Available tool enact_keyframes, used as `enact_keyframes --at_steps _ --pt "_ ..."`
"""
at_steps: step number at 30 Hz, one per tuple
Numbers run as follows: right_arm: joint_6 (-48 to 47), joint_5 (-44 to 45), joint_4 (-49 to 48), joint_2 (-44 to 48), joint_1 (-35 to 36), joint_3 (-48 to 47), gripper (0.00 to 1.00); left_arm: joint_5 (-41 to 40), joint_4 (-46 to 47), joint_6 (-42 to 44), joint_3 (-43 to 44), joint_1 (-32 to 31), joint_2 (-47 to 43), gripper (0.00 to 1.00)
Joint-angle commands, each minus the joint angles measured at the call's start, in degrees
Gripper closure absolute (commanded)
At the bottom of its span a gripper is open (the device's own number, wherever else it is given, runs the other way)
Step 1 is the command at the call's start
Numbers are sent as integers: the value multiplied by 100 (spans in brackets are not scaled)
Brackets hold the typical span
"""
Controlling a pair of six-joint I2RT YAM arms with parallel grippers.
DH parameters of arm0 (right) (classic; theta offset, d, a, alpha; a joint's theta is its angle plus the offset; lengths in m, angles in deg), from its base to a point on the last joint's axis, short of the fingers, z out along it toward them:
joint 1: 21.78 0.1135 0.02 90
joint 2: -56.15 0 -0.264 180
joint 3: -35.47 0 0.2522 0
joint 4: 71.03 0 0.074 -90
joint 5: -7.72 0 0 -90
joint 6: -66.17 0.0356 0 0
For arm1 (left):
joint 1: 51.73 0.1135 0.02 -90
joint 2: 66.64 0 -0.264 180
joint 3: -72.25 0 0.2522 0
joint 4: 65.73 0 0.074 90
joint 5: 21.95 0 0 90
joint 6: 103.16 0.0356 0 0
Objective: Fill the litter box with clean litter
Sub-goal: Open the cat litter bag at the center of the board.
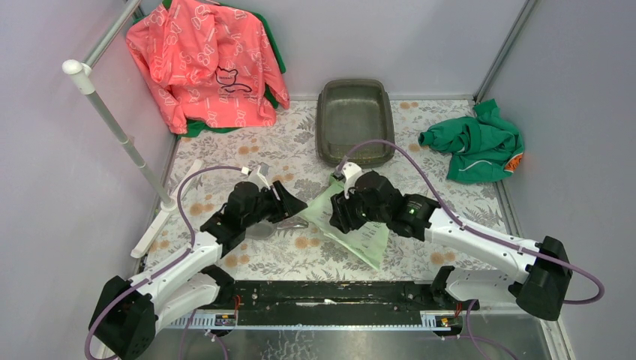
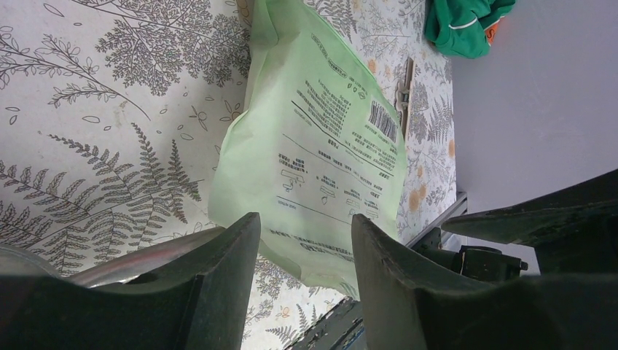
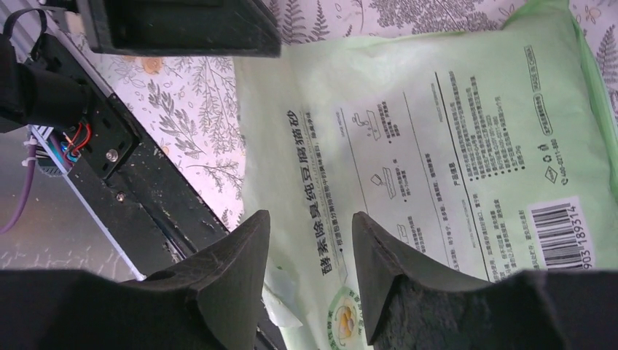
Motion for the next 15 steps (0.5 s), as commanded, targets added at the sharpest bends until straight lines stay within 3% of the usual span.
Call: enact_keyframes --at_steps 1,15 --pt "-223 75 -79 -136 167 -388 47 -56 115 -46 -44 -65 -92 43" --pt "-403 755 130 -830 799 -819 48 -42 81 -43 2 -159 -157 42"
